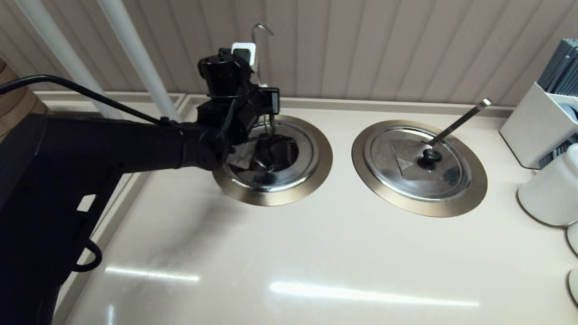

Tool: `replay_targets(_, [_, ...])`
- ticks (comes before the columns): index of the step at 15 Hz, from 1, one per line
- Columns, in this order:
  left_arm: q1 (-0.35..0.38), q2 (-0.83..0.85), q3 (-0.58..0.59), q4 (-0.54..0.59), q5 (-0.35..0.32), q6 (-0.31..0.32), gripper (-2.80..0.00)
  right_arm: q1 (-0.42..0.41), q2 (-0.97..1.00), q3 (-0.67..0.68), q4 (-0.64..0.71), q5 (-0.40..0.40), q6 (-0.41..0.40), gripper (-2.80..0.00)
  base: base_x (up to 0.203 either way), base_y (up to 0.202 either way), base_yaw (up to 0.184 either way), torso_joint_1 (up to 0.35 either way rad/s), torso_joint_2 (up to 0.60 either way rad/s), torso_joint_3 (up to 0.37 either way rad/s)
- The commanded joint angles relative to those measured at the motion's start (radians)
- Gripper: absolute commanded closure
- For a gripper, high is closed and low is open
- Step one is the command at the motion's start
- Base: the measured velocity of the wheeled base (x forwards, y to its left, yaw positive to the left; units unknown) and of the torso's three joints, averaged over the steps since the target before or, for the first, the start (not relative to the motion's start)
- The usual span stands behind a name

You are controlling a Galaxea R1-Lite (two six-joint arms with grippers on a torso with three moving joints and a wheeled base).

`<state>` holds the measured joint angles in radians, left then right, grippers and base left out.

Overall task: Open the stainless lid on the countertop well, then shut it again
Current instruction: Stir with a spoon

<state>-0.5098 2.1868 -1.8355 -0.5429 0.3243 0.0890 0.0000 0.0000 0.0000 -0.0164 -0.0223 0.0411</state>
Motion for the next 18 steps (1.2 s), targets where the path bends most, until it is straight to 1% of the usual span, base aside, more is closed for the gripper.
replay_targets(1, [0.006, -0.021, 0.029, -0.006, 0.002, 0.024, 0.0, 0.0, 0.0, 0.005, 0.0, -0.001, 0.0, 0.0, 0.0, 0.0, 0.0, 0.0, 0.0, 0.0])
replay_targets(3, [0.002, -0.044, 0.075, 0.007, -0.006, 0.045, 0.0, 0.0, 0.0, 0.005, 0.0, 0.001, 0.0, 0.0, 0.0, 0.0, 0.0, 0.0, 0.0, 0.0])
replay_targets(8, [-0.026, -0.077, 0.091, 0.162, -0.011, 0.041, 0.0, 0.0, 0.0, 0.005, 0.0, -0.001, 0.0, 0.0, 0.0, 0.0, 0.0, 0.0, 0.0, 0.0])
replay_targets(9, [-0.033, -0.092, 0.097, 0.2, -0.023, 0.035, 0.0, 0.0, 0.0, 0.005, 0.0, -0.001, 0.0, 0.0, 0.0, 0.0, 0.0, 0.0, 0.0, 0.0])
replay_targets(11, [-0.057, -0.107, 0.1, 0.267, -0.075, -0.035, 0.0, 0.0, 0.0, 0.005, 0.0, -0.001, 0.0, 0.0, 0.0, 0.0, 0.0, 0.0, 0.0, 0.0])
replay_targets(12, [-0.064, -0.102, 0.09, 0.28, -0.083, -0.056, 0.0, 0.0, 0.0, 0.005, 0.0, -0.001, 0.0, 0.0, 0.0, 0.0, 0.0, 0.0, 0.0, 0.0])
replay_targets(13, [-0.074, -0.091, 0.08, 0.275, -0.083, -0.079, 0.0, 0.0, 0.0, 0.005, 0.0, -0.001, 0.0, 0.0, 0.0, 0.0, 0.0, 0.0, 0.0, 0.0])
replay_targets(14, [-0.083, -0.073, 0.06, 0.273, -0.082, -0.115, 0.0, 0.0, 0.0, 0.005, 0.0, -0.001, 0.0, 0.0, 0.0, 0.0, 0.0, 0.0, 0.0, 0.0])
replay_targets(15, [-0.087, -0.055, 0.04, 0.271, -0.081, -0.134, 0.0, 0.0, 0.0, 0.005, 0.0, -0.001, 0.0, 0.0, 0.0, 0.0, 0.0, 0.0, 0.0, 0.0])
replay_targets(17, [-0.088, 0.0, -0.013, 0.267, -0.068, -0.144, 0.0, 0.0, 0.0, 0.005, 0.0, 0.0, 0.0, 0.0, 0.0, 0.0, 0.0, 0.0, 0.0, 0.0])
replay_targets(18, [-0.088, 0.021, -0.032, 0.244, -0.051, -0.157, 0.0, 0.0, 0.0, 0.005, 0.0, 0.0, 0.0, 0.0, 0.0, 0.0, 0.0, 0.0, 0.0, 0.0])
